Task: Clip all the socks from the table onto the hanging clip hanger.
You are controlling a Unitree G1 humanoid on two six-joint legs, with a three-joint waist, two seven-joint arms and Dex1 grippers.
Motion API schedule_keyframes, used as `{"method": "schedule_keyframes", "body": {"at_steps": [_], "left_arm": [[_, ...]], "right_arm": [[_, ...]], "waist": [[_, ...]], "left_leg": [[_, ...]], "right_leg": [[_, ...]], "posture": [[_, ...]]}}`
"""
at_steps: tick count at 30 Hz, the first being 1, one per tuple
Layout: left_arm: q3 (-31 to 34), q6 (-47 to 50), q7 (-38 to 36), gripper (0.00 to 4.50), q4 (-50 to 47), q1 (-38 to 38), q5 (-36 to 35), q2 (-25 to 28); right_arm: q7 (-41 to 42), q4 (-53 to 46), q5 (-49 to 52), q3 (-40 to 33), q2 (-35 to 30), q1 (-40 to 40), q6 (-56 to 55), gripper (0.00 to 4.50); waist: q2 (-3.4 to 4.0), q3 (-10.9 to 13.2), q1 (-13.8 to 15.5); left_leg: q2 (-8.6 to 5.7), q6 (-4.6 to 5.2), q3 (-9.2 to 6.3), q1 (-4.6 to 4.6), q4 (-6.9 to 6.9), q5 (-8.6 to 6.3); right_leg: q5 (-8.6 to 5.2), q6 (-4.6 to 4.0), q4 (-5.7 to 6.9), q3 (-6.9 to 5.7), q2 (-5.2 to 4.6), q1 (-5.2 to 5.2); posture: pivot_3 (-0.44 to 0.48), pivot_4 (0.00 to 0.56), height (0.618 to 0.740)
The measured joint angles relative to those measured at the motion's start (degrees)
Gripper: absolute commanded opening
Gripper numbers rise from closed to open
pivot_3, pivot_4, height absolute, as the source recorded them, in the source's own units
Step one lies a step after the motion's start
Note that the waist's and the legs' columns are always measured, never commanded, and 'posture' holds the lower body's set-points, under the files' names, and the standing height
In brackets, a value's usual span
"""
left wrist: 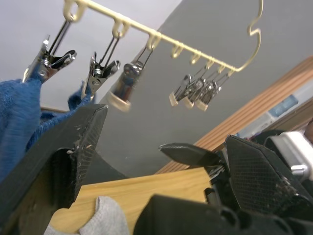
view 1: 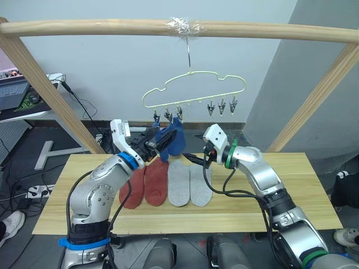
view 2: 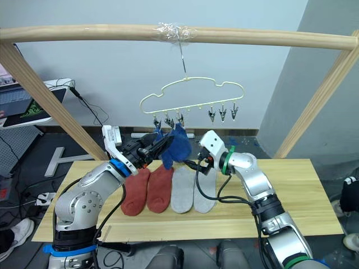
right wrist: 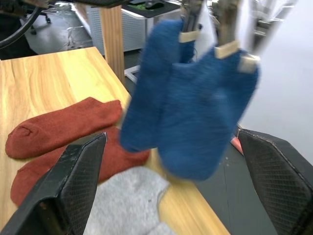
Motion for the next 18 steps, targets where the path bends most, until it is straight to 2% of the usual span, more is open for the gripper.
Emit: {"method": "schedule_keyframes", "body": {"at_steps": [1,5,10,18], "left_arm": [[-1.09,-1.38,0.06,4.50,-0.13,0.19,1.56,-0.19],[-6.45,-9.62,1.27,3.72,0.24,0.32,9.75,-3.67],[-9.27,-13.56,1.90,2.31,2.06,0.09,14.23,-5.82],[-10.04,-22.05,6.56,2.31,15.97,-5.97,22.87,-10.84]], "right_arm": [[0.04,-1.19,0.33,-0.56,-0.69,0.73,0.68,4.47],[-0.21,-7.03,3.14,-3.99,-3.60,3.45,4.40,4.50],[-0.54,-10.54,5.34,-5.68,-4.59,4.18,6.87,4.50],[-1.86,-15.65,9.07,-7.87,-4.94,4.35,9.35,4.50]], "waist": [[0.00,0.00,0.03],[0.00,0.00,0.13],[0.01,0.00,-0.16],[0.00,0.00,-0.10]], "left_leg": [[0.00,0.00,0.02,0.00,0.00,0.00],[-0.02,0.01,0.07,-0.03,0.01,0.00],[0.04,0.02,0.08,0.01,0.00,-0.01],[-0.03,0.05,0.35,-0.01,0.03,-0.01]], "right_leg": [[0.00,0.00,-0.02,0.02,0.00,0.01],[0.00,0.00,-0.05,0.06,-0.02,0.01],[-0.02,0.03,-0.01,0.02,0.04,0.00],[-0.02,0.05,-0.05,-0.07,0.04,0.03]], "posture": [[0.056,0.168,0.740],[0.044,0.167,0.740],[0.025,0.163,0.740],[0.007,0.156,0.740]]}}
